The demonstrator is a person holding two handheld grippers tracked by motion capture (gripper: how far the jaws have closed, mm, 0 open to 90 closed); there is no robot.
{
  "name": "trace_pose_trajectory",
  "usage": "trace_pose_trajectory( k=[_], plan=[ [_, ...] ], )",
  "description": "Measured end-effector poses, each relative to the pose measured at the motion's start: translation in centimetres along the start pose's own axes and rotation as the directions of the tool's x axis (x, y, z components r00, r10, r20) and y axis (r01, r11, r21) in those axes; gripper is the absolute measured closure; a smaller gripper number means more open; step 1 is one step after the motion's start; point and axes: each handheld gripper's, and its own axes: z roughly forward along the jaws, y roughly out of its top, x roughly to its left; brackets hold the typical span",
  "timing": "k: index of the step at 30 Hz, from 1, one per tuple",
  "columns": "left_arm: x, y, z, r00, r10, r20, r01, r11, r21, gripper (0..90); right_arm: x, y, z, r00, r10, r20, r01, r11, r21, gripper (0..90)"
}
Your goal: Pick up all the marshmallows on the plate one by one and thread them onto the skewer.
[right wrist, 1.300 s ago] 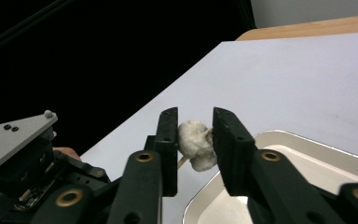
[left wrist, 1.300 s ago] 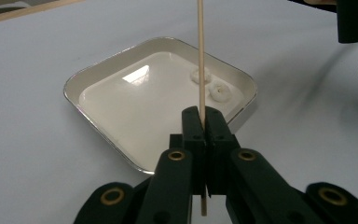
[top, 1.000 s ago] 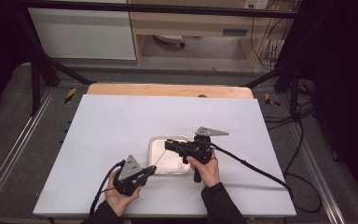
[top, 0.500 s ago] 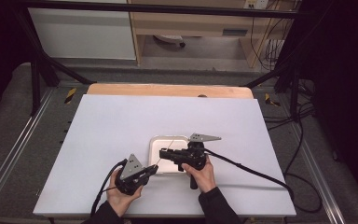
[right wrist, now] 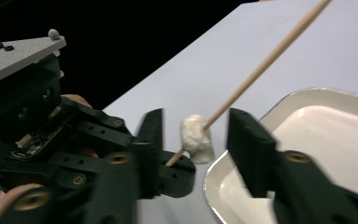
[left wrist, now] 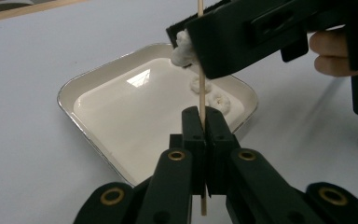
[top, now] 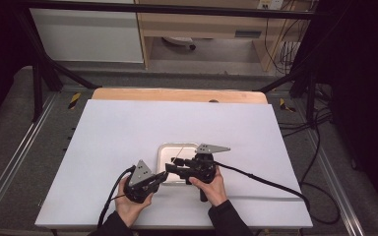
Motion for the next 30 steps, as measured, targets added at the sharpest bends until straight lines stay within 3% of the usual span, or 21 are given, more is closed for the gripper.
trace_pose_trajectory(
  k=[5, 8, 12, 13, 14, 17, 20, 23, 30],
  plan=[
    [0.4, -0.2, -0.5, 1.0, -0.003, -0.002, 0.003, 1.0, 0.002, 88.6, 0.0, 0.9, -1.0, 0.9958, -0.06, 0.069, 0.061, 0.998, -0.019, 30.3],
    [0.7, -0.3, -0.8, 0.9999, -0.009, -0.005, 0.009, 1.0, 0.002, 88.7, -0.3, 1.3, -1.4, 0.9874, -0.097, 0.125, 0.097, 0.995, 0.006, 22.8],
    [1.2, -0.5, -1.2, 0.9998, -0.017, -0.006, 0.017, 0.9998, 0.012, 88.6, -0.6, 1.5, -1.7, 0.9704, -0.161, 0.18, 0.151, 0.986, 0.069, 16.9],
    [1.3, -0.5, -1.2, 0.9998, -0.018, -0.006, 0.018, 0.9997, 0.014, 88.6, -1.0, 1.4, -1.9, 0.9579, -0.198, 0.208, 0.177, 0.977, 0.116, 15.8],
    [1.3, -0.6, -1.2, 0.9998, -0.02, -0.005, 0.02, 0.9996, 0.018, 88.6, -1.0, 1.4, -1.9, 0.9579, -0.198, 0.208, 0.177, 0.977, 0.116, 15.8],
    [1.5, -0.7, -1.3, 0.9999, -0.017, -0.003, 0.017, 0.9993, 0.033, 88.6, -1.8, 1.2, -2.0, 0.9407, -0.244, 0.235, 0.203, 0.961, 0.186, 16.5],
    [1.6, -0.8, -1.3, 0.9999, -0.011, -0.004, 0.011, 0.9991, 0.041, 88.6, -2.6, 0.8, -2.1, 0.9176, -0.291, 0.271, 0.225, 0.942, 0.248, 21.2],
    [1.7, -0.9, -1.3, 0.9999, -0.014, -0.002, 0.014, 0.9988, 0.048, 88.5, -3.3, 0.6, -2.0, 0.9001, -0.323, 0.292, 0.232, 0.923, 0.306, 26.9],
    [1.9, -1.0, -1.3, 0.9998, -0.019, 0.002, 0.019, 0.9983, 0.055, 88.5, -4.6, 0.0, -1.0, 0.8886, -0.352, 0.294, 0.237, 0.901, 0.363, 44.8]
  ],
)
